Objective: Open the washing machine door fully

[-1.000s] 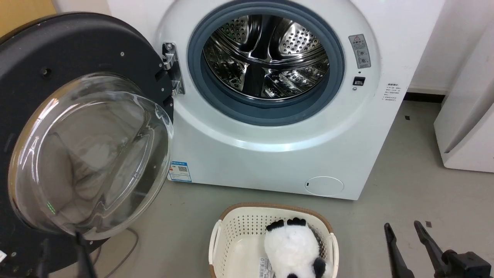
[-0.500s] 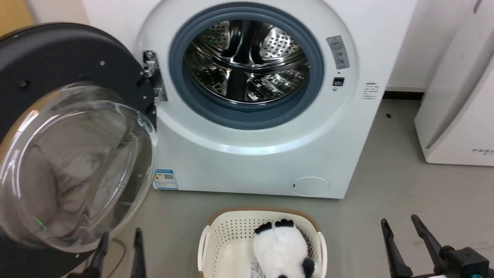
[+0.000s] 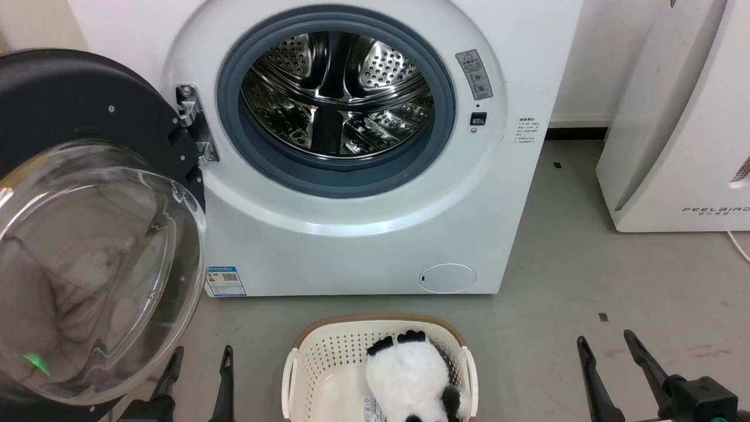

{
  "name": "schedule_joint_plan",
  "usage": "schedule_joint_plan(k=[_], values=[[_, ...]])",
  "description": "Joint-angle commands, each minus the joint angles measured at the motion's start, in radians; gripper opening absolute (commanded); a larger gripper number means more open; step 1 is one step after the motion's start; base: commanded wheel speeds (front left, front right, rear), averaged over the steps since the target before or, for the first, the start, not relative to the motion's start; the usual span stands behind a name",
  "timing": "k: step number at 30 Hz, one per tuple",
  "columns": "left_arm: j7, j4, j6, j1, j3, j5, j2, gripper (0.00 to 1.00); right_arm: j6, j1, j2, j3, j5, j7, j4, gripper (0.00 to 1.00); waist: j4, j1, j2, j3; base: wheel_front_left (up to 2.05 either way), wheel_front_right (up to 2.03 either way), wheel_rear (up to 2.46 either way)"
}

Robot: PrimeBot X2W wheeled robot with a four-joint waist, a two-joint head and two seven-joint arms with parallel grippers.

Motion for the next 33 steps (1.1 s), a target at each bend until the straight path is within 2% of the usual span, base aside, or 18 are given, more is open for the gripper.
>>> schedule_joint_plan(k=[1, 16, 17, 33], values=[[-0.004, 0.007, 0.001, -0.010, 0.000, 0.000, 0.005, 1.00, 0.001, 0.012, 0.003, 0.003, -0.004, 0.001, -0.004, 1.00, -0.001, 0.0000, 0.0000, 0.003, 0.00, 0.00, 0.00], [-0.012, 0.026, -0.001, -0.023, -0.006, -0.012, 0.014, 1.00, 0.001, 0.008, 0.003, 0.008, 0.007, -0.013, 0.006, 1.00, 0.014, 0.0000, 0.0000, 0.020, 0.00, 0.00, 0.00], [-0.006, 0.025, -0.001, -0.012, -0.006, -0.009, 0.011, 0.00, 0.000, 0.000, 0.000, 0.008, 0.003, -0.007, 0.005, 0.00, 0.014, 0.0000, 0.0000, 0.020, 0.00, 0.00, 0.00], [0.010, 0.029, -0.016, -0.029, 0.009, 0.016, -0.010, 0.00, 0.000, -0.021, 0.000, 0.009, -0.005, -0.002, 0.018, 0.00, 0.013, 0.0000, 0.0000, 0.023, 0.00, 0.00, 0.00]])
